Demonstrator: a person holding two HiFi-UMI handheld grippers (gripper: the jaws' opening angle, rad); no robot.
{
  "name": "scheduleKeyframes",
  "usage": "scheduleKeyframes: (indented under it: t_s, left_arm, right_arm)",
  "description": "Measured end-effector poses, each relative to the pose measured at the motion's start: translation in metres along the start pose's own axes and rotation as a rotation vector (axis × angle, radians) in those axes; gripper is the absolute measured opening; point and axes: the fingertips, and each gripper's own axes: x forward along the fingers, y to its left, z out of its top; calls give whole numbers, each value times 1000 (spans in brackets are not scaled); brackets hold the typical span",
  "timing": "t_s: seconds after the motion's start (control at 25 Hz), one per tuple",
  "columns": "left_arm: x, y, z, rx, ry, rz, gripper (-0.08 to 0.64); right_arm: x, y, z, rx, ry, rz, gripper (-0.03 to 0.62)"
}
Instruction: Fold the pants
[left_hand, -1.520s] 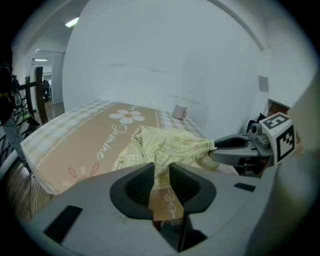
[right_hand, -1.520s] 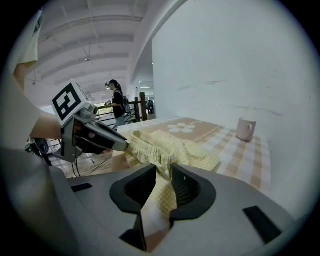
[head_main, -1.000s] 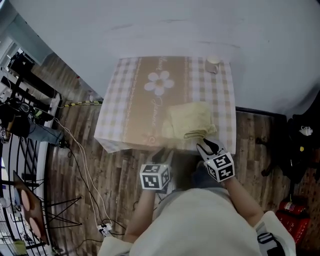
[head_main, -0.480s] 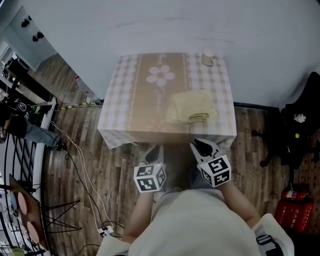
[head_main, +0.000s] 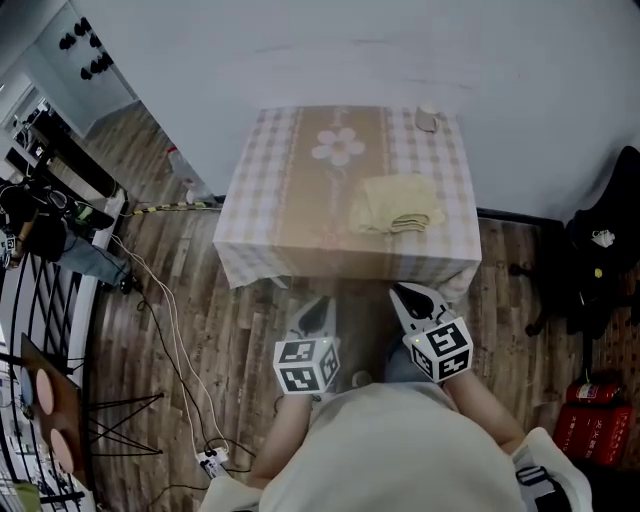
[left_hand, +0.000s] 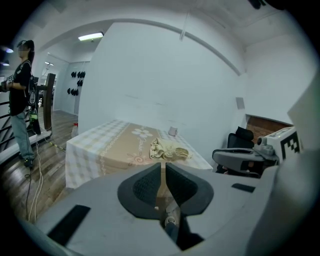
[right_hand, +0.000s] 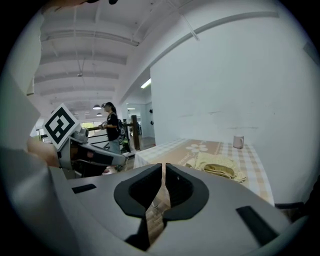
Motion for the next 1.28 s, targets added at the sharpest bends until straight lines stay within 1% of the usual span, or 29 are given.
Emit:
scheduleKeyframes:
  t_s: [0.28,0.4,0.52,0.76,1.28]
  left_arm:
    - [-16,2,-5,-2,-25,9,29]
    - [-17,2,-6,-2,-30,13,29]
    - [-17,0,-4,-4,-34,13,29]
    - [-16,-1,-1,2,-40,15,29]
    - [-12,-4,-3,19,-27,15,29]
  right_arm:
    - [-5,14,2,-28,-23,17,18]
    - [-4,17,4,-35,-31,36,18]
    - [-4,20,7,-55,-29,63,2]
    - [-5,22,11,-63,-36,81,2]
    - [-6,14,8,-62,-30,66,2]
